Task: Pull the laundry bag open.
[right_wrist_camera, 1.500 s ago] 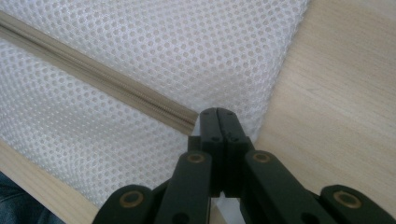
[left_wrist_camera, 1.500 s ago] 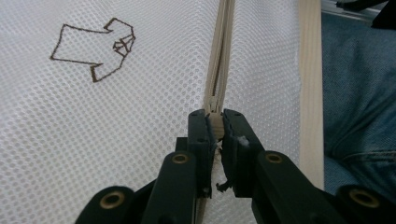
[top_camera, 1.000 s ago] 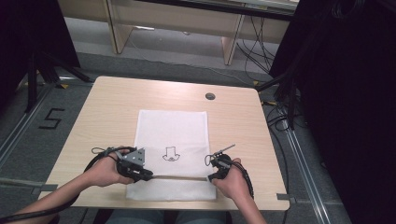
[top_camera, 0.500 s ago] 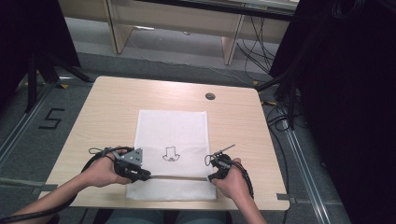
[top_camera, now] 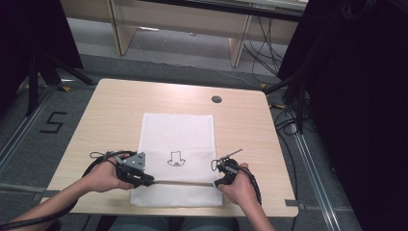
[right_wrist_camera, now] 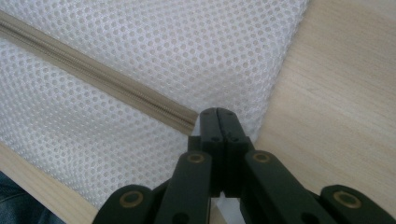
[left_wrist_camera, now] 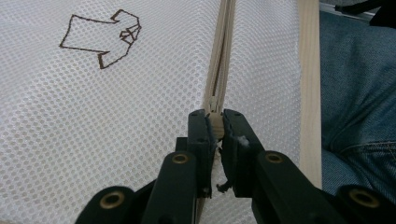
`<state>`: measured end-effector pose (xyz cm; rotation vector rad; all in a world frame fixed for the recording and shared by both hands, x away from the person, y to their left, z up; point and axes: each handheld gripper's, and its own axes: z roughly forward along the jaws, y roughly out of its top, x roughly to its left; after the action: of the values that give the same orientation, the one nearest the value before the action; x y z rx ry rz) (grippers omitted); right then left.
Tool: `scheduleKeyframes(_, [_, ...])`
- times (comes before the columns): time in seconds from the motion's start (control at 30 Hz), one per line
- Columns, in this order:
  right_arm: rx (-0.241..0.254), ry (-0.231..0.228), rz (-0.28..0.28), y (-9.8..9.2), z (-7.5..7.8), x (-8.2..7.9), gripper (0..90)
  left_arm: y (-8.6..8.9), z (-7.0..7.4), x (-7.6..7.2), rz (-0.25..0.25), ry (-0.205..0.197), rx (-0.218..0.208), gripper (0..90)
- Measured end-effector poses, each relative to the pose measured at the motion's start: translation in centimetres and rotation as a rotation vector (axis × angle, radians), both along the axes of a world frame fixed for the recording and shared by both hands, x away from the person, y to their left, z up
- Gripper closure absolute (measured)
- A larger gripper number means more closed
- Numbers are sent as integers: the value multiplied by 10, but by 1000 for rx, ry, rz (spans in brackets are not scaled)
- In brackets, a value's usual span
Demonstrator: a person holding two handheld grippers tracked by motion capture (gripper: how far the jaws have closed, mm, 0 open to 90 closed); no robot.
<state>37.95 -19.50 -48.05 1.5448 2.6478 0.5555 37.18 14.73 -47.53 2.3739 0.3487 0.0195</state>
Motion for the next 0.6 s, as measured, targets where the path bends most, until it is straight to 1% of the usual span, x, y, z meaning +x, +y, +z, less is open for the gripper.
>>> scheduleKeyframes(0.07, [1,18,-19,1,1,-1,900,1,0,0,-1,1,-4,818])
scheduleKeyframes(0.23, [-1,17,-18,1,1,-1,900,1,0,0,-3,-1,-3,818])
scheduleKeyframes(0.27, [-1,17,-17,1,1,-1,900,1,0,1,-13,-6,-4,818])
scheduleKeyframes(0.3, [0,21,-23,1,1,-1,900,1,0,0,-4,-3,1,818])
scheduleKeyframes(0.33, [-1,16,-19,1,1,-1,900,1,0,0,-3,0,-4,818])
scheduleKeyframes(0.37, [1,-6,5,0,0,0,900,1,0,1,-2,1,-5,818])
scheduleKeyframes(0.4, [4,-6,-4,0,-1,0,900,2,0,1,-5,-9,4,818])
scheduleKeyframes(0.43, [3,11,-6,1,0,0,900,2,1,1,-3,2,-5,818])
scheduleKeyframes(0.47, [-2,17,-14,1,1,-1,900,3,1,1,-2,0,-1,818])
scheduleKeyframes(0.5, [-14,32,-36,2,1,-1,900,4,1,2,-5,-6,8,818])
scheduleKeyframes(0.6, [-9,27,-30,1,1,-1,900,8,1,2,2,1,8,817])
